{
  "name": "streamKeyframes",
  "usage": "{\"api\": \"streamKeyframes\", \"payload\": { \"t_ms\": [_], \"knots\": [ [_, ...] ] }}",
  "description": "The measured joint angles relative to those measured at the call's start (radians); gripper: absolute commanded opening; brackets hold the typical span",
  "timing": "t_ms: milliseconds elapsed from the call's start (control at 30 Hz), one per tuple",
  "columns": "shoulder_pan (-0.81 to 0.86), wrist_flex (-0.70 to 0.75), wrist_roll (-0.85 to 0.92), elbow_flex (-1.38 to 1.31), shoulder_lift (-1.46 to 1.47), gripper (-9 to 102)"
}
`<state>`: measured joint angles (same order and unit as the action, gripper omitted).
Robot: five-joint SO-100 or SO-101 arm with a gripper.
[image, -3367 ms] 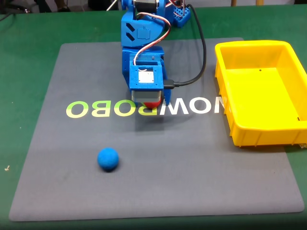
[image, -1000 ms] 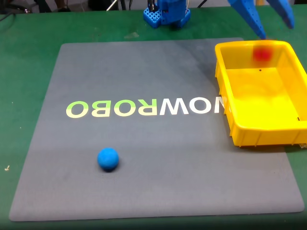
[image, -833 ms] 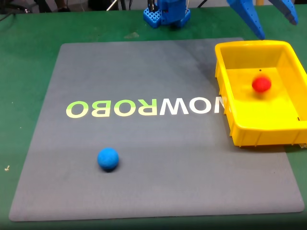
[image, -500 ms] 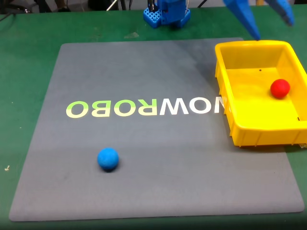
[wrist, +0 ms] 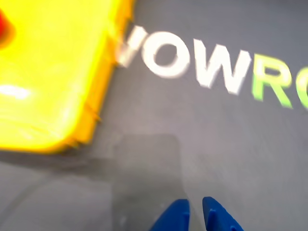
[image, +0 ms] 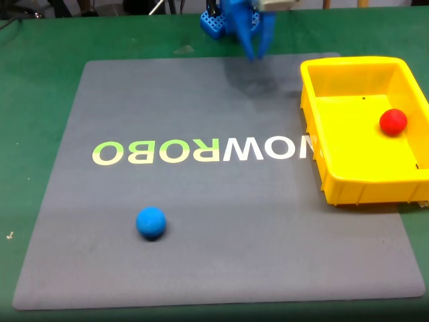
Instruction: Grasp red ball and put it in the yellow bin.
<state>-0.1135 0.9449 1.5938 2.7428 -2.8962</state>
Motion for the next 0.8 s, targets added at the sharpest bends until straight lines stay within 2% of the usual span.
{"api": "streamKeyframes", "payload": {
  "t_ms": [267, 500, 800],
  "knots": [
    [0.097, 0.123, 0.008, 0.278, -0.301, 0],
    [0.132, 0.253, -0.006, 0.325, -0.411, 0],
    [0.143, 0.402, -0.009, 0.327, -0.417, 0]
  ]
}}
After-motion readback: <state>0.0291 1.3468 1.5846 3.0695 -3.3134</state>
